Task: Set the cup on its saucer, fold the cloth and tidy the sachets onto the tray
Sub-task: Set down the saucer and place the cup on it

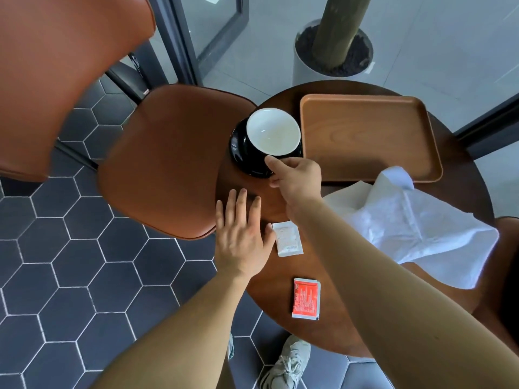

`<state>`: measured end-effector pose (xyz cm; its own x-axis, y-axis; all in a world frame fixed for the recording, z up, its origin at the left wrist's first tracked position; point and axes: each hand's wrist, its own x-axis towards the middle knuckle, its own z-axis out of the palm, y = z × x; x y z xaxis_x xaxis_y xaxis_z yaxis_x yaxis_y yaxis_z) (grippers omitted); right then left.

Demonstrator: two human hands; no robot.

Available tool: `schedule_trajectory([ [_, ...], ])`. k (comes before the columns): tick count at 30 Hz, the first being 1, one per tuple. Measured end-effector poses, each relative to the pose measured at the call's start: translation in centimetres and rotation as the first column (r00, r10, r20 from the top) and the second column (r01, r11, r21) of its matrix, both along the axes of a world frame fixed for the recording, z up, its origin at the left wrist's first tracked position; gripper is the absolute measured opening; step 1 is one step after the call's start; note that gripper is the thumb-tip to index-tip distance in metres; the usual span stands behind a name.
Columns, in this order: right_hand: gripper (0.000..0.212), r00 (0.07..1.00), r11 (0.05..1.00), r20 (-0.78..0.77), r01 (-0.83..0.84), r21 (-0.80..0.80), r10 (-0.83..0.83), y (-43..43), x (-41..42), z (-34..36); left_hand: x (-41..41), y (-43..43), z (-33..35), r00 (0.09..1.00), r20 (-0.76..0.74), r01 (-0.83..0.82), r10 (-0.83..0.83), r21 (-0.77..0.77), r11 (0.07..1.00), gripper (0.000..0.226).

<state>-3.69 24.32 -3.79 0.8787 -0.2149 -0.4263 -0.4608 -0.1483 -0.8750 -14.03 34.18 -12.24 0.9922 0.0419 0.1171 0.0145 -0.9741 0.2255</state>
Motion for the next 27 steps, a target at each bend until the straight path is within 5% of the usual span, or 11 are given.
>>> schedule_trajectory([
  [15,0.035,1.0,0.995,0.003,0.004,-0.104,-0.004,1.5,-0.4,-0.8,0.1,0.0,0.3,1.0,-0.03,-0.007,0.007,-0.006,1.0,0.058],
  [20,0.018,0.994,0.984,0.069,-0.067,-0.165,0.079,-0.5,-2.4,-1.4,0.0,0.1,0.2,1.0,-0.031,-0.001,0.0,-0.008,1.0,0.058],
  [23,0.024,0.952,0.835,0.176,-0.121,-0.537,0.251,-2.6,-4.1,-2.8,0.0,0.1,0.2,0.999,-0.035,-0.004,0.003,-0.021,1.0,0.058],
  [27,0.037,0.879,0.536,0.081,-0.21,-0.818,0.469,-4.1,-5.6,-5.0,0.0,0.2,0.1,0.999,-0.042,0.003,-0.005,-0.044,0.999,0.057],
])
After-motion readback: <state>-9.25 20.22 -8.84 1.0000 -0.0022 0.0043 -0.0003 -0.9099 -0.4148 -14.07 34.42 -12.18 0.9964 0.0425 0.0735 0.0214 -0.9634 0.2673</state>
